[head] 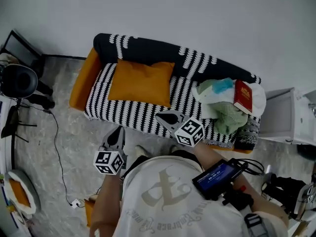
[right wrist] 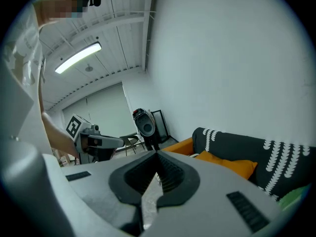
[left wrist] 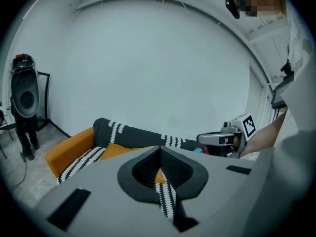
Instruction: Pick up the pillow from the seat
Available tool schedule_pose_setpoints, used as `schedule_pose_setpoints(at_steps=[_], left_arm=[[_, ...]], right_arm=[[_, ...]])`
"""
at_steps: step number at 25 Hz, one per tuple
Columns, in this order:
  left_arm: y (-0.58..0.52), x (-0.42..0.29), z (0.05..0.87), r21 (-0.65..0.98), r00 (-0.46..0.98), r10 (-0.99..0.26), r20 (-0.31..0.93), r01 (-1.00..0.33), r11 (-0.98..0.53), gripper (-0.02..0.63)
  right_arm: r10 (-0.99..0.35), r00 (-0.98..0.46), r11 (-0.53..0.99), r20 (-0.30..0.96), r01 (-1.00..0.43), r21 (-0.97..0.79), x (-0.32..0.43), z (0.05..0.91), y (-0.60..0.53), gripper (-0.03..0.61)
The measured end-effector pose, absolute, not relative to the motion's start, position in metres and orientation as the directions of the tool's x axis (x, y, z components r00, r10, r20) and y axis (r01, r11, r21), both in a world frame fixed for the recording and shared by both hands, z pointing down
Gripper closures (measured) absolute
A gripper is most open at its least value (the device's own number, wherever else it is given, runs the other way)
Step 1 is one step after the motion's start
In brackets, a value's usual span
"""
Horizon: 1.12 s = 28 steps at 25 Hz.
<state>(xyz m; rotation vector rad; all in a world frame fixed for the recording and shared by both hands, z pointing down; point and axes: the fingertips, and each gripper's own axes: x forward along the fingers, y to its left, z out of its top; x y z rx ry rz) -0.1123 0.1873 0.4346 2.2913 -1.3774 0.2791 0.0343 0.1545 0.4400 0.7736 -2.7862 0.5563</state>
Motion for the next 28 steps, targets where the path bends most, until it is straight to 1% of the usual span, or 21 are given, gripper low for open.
schedule_pose_setpoints(at_steps=[14,22,28], left_arm=[[0.166,-0.202,0.437,0.277,0.555,-0.734,0.392,-0.832,-0.481,0.604],[0.157,-0.236,0.441,0.283,0.553,-0.733,0.396,-0.833,-0.476,0.604],[0.140,-0.246,0.442,0.281,0.546,-0.734,0.404,-0.837,-0.469,0.604]], right_arm=[[-0.592,-0.718,0.666,0.366,-0.692,-0.279,-0.014,0.453,0.141,0.566],[-0.612,-0.703,0.653,0.363,-0.708,-0.270,-0.042,0.453,0.125,0.566],[-0.612,-0.703,0.645,0.362,-0.709,-0.286,-0.053,0.457,0.103,0.566]])
